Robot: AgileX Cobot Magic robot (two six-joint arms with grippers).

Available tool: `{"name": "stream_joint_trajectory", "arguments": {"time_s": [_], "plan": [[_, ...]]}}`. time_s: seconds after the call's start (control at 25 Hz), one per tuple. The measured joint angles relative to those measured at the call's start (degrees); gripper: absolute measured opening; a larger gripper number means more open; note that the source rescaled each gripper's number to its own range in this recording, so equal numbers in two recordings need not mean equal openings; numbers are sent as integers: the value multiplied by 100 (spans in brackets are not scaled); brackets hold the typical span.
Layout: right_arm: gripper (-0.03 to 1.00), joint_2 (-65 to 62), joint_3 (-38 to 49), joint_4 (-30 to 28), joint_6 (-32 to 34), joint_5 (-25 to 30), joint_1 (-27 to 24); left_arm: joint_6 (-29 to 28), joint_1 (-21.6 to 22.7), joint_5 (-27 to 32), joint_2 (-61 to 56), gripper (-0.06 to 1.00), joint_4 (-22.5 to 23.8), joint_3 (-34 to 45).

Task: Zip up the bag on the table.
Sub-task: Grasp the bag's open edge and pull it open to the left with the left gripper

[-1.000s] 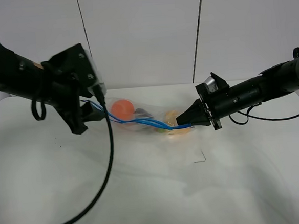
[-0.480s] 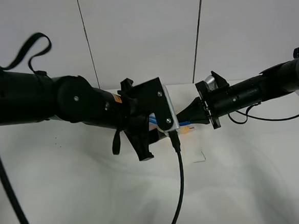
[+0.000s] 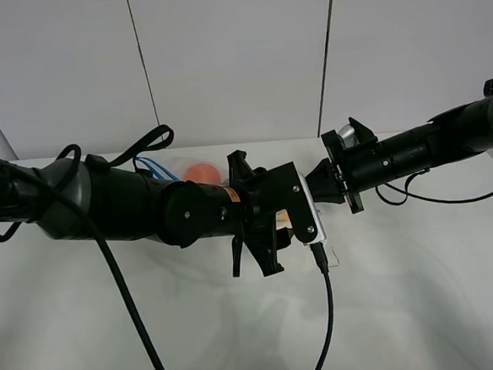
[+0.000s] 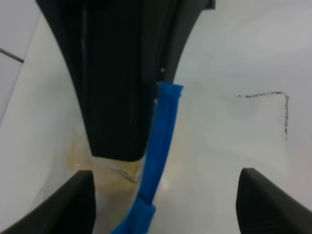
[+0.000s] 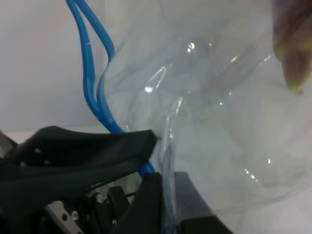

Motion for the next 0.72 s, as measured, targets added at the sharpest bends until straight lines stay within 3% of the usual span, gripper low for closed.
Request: {"name": "stream_joint_trajectory", "arguments": {"time_s": [0.44, 0.72], "plan": [[0, 0, 0, 27, 60, 0, 0, 0, 0, -114, 10, 71, -5, 7], [0, 0, 0, 34, 98, 0, 0, 0, 0, -881, 10, 69, -196, 396]]}}
